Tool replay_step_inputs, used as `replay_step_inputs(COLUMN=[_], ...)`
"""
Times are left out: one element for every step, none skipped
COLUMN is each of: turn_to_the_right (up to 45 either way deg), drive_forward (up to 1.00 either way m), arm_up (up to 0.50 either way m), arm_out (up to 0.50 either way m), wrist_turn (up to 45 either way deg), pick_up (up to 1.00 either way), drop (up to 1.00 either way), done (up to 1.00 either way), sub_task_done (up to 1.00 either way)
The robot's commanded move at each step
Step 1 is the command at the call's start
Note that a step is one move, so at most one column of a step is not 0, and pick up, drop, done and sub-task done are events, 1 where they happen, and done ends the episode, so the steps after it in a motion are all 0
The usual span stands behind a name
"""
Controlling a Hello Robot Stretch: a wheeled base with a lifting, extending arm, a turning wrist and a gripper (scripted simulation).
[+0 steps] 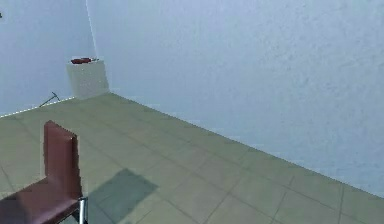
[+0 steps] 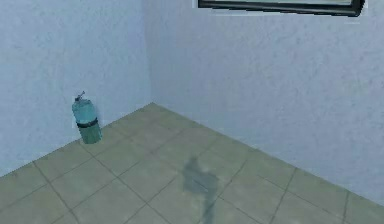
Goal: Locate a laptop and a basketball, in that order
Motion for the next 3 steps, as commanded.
replay_step_inputs(turn_to_the_right=[45.0, 45.0, 3.0], drive_forward=[0.0, 0.0, 0.0], arm_up=[0.0, 0.0, 0.0], arm_out=[0.0, 0.0, 0.0], wrist_turn=[0.0, 0.0, 0.0], pick_up=[0.0, 0.0, 0.0], drop=[0.0, 0.0, 0.0], done=[0.0, 0.0, 0.0], sub_task_done=[0.0, 0.0, 0.0])
